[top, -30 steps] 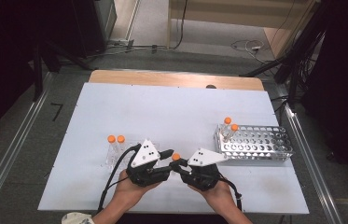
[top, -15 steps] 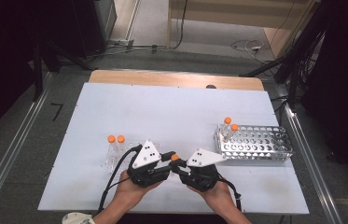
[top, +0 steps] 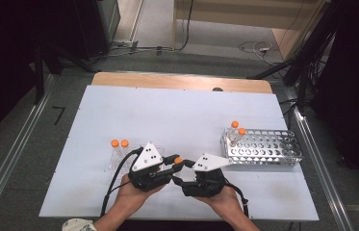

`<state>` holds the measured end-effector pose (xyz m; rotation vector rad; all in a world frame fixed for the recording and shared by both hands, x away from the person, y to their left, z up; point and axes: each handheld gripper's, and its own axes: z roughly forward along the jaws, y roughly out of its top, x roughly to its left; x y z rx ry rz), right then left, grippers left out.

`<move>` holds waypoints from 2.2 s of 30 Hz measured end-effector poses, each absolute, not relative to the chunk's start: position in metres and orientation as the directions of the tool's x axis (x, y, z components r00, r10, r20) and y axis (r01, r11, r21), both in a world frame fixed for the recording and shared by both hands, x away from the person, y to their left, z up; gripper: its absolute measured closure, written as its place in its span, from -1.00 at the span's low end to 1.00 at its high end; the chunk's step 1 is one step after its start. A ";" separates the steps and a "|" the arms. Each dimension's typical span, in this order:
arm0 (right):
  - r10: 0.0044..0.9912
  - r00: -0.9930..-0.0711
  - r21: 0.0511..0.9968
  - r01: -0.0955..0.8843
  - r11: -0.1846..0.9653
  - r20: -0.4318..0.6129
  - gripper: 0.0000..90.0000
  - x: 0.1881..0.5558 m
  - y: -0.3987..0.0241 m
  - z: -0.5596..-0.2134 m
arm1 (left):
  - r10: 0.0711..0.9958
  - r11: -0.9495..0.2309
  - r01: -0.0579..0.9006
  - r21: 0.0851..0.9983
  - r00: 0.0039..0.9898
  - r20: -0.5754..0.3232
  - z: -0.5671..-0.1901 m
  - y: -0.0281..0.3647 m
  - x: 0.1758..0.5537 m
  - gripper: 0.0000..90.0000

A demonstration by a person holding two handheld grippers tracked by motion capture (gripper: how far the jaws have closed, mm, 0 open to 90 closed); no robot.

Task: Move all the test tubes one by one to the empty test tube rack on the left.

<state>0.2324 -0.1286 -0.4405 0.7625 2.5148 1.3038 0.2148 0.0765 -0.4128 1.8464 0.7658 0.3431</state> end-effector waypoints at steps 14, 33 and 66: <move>0.583 -0.808 0.794 0.408 0.451 0.084 -0.35 0.240 -0.144 -0.448 | 0.730 -0.112 0.323 0.940 0.668 -0.143 -0.375 0.131 0.218 0.58; 0.588 -0.804 0.797 0.409 0.445 0.085 -0.33 0.240 -0.146 -0.448 | 0.867 -0.100 0.337 0.936 0.491 -0.084 -0.385 0.176 0.233 0.58; 0.588 -0.804 0.793 0.412 0.449 0.084 -0.31 0.239 -0.148 -0.450 | 0.868 -0.204 0.430 0.880 0.495 -0.041 -0.413 0.171 0.245 0.53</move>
